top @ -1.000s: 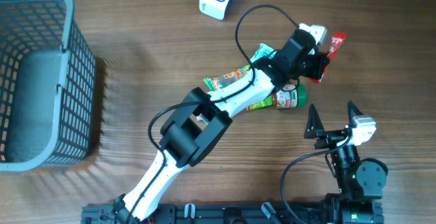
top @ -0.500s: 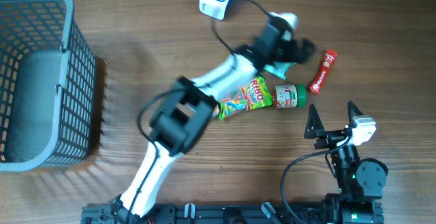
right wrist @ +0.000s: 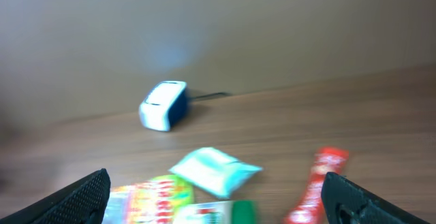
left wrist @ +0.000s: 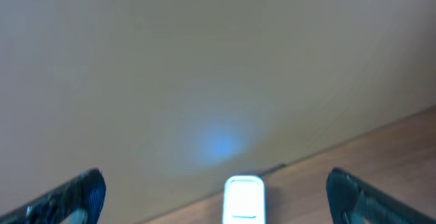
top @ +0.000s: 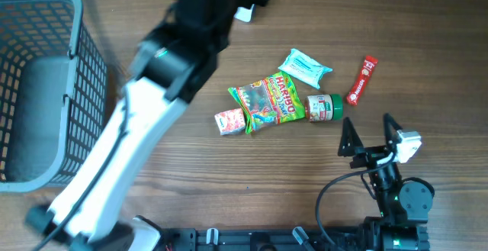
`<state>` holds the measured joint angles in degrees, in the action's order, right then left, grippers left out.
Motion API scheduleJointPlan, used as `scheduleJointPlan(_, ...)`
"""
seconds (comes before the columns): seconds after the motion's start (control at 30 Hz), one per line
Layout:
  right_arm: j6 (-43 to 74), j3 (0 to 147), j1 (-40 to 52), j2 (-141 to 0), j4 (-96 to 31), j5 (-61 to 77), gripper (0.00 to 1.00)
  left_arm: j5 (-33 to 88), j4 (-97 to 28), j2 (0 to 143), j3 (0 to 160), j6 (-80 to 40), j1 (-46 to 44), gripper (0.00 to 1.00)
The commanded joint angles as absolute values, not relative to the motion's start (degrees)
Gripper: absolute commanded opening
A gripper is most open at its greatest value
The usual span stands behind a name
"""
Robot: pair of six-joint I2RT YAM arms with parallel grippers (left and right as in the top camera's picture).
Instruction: Scan the item barcode
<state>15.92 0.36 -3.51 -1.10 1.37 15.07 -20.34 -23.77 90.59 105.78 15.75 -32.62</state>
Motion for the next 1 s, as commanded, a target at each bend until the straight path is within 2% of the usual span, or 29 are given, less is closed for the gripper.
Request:
scheduleJointPlan(0.0, 27.0, 0.3, -3.3, -0.8, 1.9, 29.3, 1.00, -23.1, -29.5, 85.4, 106.2, 20.6, -32.2, 1.00)
scheduleJointPlan(0.1, 27.1, 0.3, -3.3, -0.8, 1.8, 39.4, 1.00, -28.1, -28.9, 83.1, 106.2, 25.3, -32.2, 1.00)
scheduleJointPlan(0.23, 26.9, 0.3, -3.3, -0.8, 1.0, 49.5, 1.00, -29.4, -29.9, 81.8, 106.2, 24.3, -31.2, 1.00)
scheduleJointPlan(0.37, 28.1, 0.4, -3.4, -0.8, 0.8, 49.4, 1.00, -28.0, -30.5, 77.0, 102.6, 20.1, -29.5, 1.00)
scheduleJointPlan(0.47, 32.9, 1.2, -3.4, -3.1, -0.3, 44.2, 1.00, -26.0, -26.2, 67.7, 94.2, 20.1, -25.7, 1.00)
scheduleJointPlan(0.53, 32.7, 5.1, -3.4, -6.5, -8.3, 38.9, 1.00, -25.7, -21.7, 60.4, 87.3, 17.7, -22.1, 1.00)
scheduleJointPlan(0.63, 25.7, 17.2, -3.4, -13.8, -23.6, 30.6, 1.00, -13.2, -18.4, 47.1, 76.6, 15.6, -13.9, 1.00)
scheduleJointPlan(0.7, 24.2, 30.5, -3.4, -21.6, -35.0, 22.2, 1.00, -3.7, -17.0, 38.5, 71.6, 15.3, -8.0, 1.00)
scheduleJointPlan(0.8, 26.9, 49.3, -3.4, -36.3, -52.0, 11.1, 1.00, -1.9, -16.0, 29.9, 69.6, 12.5, -0.7, 1.00)
scheduleJointPlan(0.87, 27.0, 55.5, -3.4, -43.0, -56.6, 12.3, 1.00, -1.9, -16.0, 27.5, 69.6, 11.4, 2.1, 1.00)
scheduleJointPlan(0.97, 26.7, 58.6, -3.4, -52.5, -59.0, 24.6, 1.00, -1.9, -11.9, 25.8, 70.0, 6.3, 4.3, 1.00)
